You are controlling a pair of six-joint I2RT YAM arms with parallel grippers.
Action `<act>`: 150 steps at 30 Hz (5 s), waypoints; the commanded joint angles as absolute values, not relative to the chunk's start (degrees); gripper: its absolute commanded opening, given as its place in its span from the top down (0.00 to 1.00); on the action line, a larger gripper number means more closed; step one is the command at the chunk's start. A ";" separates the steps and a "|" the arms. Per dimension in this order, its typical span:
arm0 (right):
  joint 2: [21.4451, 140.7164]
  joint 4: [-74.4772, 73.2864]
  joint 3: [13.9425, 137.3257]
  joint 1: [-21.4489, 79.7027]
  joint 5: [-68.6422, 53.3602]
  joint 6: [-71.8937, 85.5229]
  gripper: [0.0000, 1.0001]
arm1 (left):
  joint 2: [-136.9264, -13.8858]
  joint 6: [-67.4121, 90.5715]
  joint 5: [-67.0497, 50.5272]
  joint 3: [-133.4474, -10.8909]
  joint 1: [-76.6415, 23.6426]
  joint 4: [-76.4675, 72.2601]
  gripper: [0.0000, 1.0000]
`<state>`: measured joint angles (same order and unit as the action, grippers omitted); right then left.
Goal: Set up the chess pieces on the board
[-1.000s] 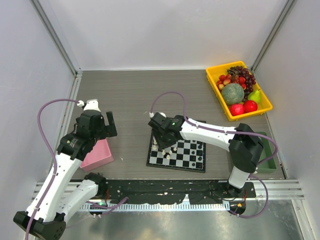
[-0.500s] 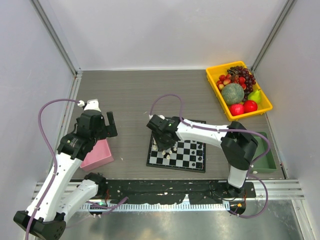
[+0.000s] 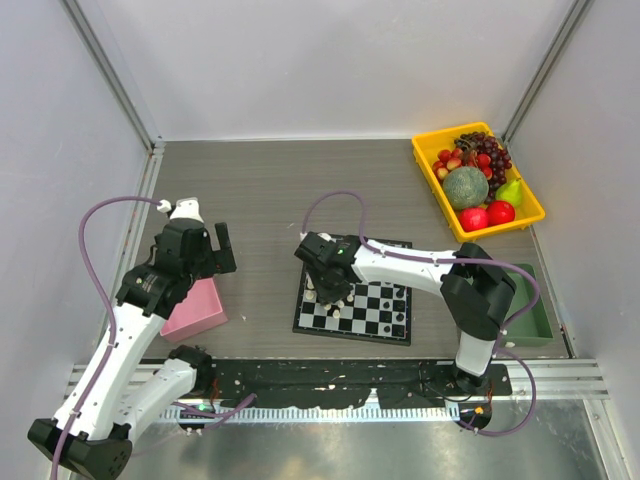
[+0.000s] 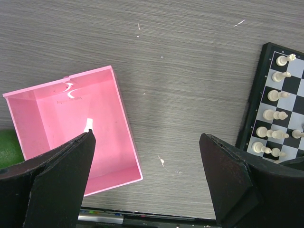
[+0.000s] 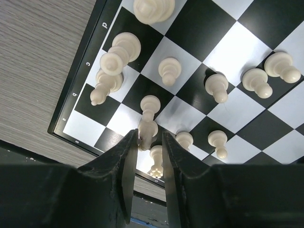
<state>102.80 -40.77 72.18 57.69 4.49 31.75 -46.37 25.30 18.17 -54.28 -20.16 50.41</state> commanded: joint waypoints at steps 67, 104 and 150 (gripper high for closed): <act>100.20 -40.87 80.51 62.84 3.86 30.06 0.54 | -45.70 25.49 18.46 -53.96 -19.86 48.52 0.00; 96.94 -40.08 66.97 60.56 6.42 35.42 0.72 | -45.88 25.58 18.10 -53.79 -19.86 48.60 0.00; 105.91 -38.93 79.45 66.80 5.71 31.38 0.85 | -45.09 25.49 18.98 -53.00 -19.86 48.69 0.00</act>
